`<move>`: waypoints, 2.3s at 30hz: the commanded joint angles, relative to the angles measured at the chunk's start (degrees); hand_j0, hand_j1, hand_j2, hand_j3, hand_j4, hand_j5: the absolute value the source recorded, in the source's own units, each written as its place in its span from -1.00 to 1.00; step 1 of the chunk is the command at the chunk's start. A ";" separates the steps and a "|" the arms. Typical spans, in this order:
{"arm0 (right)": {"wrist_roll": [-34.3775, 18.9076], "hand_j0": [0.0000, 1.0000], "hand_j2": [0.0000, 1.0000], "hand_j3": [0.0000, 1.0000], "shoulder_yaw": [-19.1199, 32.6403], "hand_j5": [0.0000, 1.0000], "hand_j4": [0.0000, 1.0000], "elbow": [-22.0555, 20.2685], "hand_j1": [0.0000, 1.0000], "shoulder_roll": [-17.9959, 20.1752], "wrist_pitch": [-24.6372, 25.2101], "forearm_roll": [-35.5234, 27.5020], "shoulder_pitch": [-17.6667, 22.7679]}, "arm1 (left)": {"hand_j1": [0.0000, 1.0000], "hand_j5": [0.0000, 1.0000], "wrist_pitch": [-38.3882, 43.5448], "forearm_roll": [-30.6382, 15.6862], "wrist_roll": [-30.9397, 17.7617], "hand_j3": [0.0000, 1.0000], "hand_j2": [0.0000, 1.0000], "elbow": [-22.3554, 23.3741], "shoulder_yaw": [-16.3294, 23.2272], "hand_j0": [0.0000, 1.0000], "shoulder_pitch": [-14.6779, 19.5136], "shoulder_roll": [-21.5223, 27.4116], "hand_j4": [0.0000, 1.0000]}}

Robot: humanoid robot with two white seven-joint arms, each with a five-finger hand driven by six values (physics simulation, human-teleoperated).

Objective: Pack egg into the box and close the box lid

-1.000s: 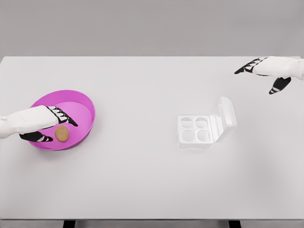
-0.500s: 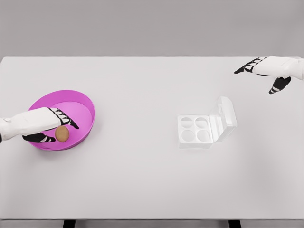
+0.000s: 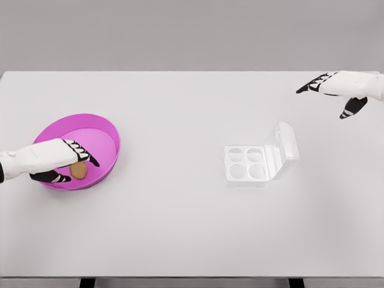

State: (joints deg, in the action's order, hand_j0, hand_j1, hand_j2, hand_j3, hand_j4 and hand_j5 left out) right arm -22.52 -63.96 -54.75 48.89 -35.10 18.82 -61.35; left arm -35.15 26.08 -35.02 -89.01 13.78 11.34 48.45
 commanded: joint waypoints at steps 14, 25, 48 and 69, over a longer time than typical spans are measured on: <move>-0.06 1.00 1.00 1.00 0.07 1.00 1.00 0.00 1.00 -0.81 0.10 -0.28 -0.44 | 0.46 0.46 0.15 0.02 0.02 0.46 0.46 0.24 0.45 0.46 0.09 -0.11 0.46; -0.06 1.00 1.00 1.00 0.07 1.00 1.00 0.00 1.00 -0.81 0.10 -0.28 -0.44 | 0.40 0.40 0.15 0.02 0.02 0.40 0.40 0.94 0.98 0.40 0.09 -0.11 0.40; -0.06 1.00 1.00 1.00 0.07 1.00 1.00 -0.18 1.00 -0.90 0.10 -0.19 -0.44 | -0.11 -0.11 0.15 -0.33 0.02 -0.11 -0.11 0.85 0.63 -0.11 0.44 -0.11 -0.11; -0.06 1.00 1.00 1.00 0.07 1.00 1.00 -0.09 1.00 -0.90 0.10 -0.19 -0.44 | -0.20 -0.20 0.15 -3.32 0.02 -0.20 -0.20 -0.91 -0.69 -0.20 1.49 -0.38 -0.20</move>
State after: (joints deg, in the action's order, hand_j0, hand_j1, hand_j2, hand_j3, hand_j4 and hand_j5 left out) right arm -22.61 -64.00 -54.92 47.96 -35.10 18.92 -61.79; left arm -35.16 23.60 -35.02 -89.85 13.33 13.27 48.02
